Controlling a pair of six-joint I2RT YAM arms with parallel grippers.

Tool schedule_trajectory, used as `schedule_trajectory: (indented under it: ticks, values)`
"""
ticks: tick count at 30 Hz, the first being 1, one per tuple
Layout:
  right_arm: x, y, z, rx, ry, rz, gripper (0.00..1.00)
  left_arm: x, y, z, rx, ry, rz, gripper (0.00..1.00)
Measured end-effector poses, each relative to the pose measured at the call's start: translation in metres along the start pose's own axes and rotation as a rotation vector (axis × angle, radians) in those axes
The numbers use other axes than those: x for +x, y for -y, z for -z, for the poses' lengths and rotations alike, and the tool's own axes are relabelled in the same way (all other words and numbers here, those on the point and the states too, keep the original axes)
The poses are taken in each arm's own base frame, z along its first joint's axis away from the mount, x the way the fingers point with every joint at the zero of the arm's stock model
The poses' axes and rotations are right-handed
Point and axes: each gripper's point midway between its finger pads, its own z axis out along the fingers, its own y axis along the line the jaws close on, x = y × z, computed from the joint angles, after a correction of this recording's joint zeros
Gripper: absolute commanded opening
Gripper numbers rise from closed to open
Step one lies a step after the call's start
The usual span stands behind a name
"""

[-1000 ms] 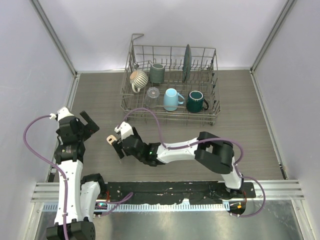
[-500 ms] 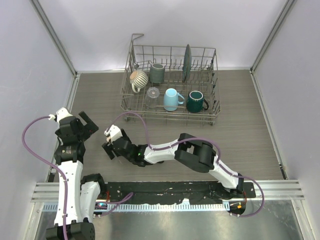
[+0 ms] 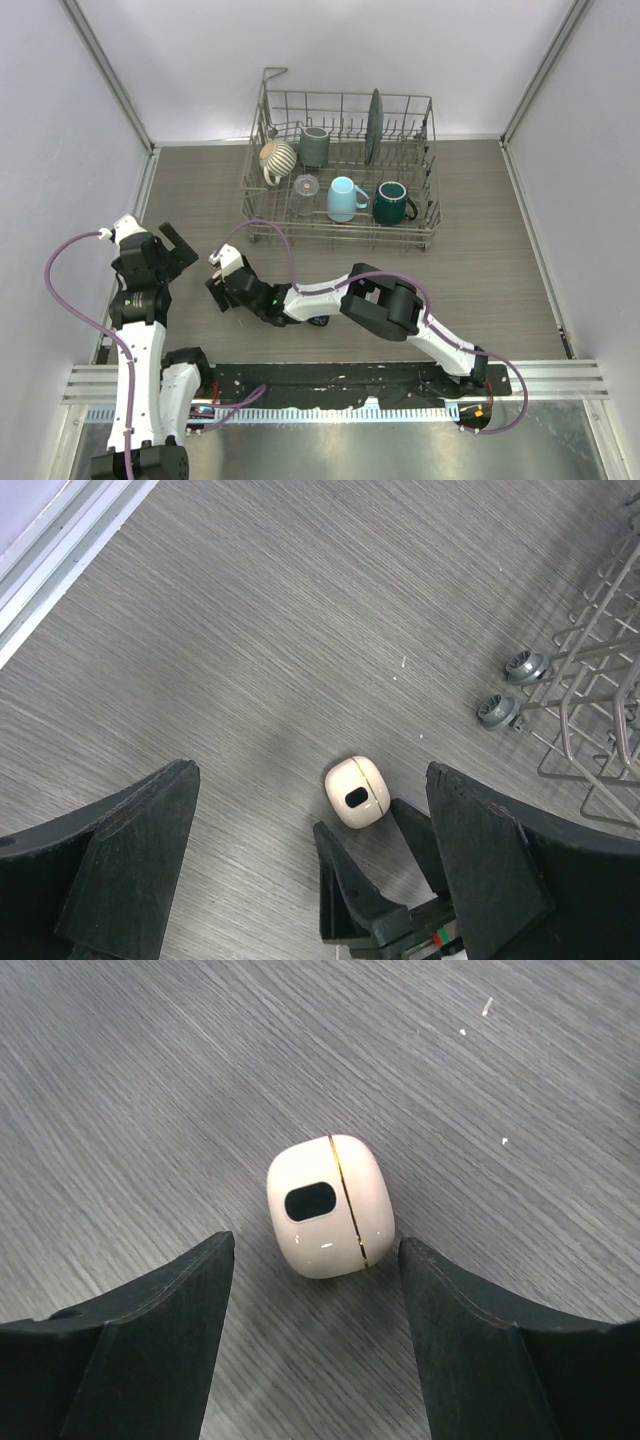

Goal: Insert the wireless bluetooth earbuds into the charging case
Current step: Pick up the charging case at the center of the board.

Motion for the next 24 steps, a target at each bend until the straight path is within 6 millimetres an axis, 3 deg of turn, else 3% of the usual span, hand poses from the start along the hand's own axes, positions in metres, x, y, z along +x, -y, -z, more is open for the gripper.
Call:
schedule_trajectory:
  ticks: [10,24]
  values:
    - [0.0062,0.0009,-0.0030,-0.006,-0.010,0.008,0.76,0.0005,0.0013,0.0001,0.007,-0.003,0.000,1.00]
    - [0.0092,-0.0012,-0.0034,-0.053,-0.022,0.100,0.60,0.0012,0.0030,0.0003,0.016,-0.007,0.000,1.00]
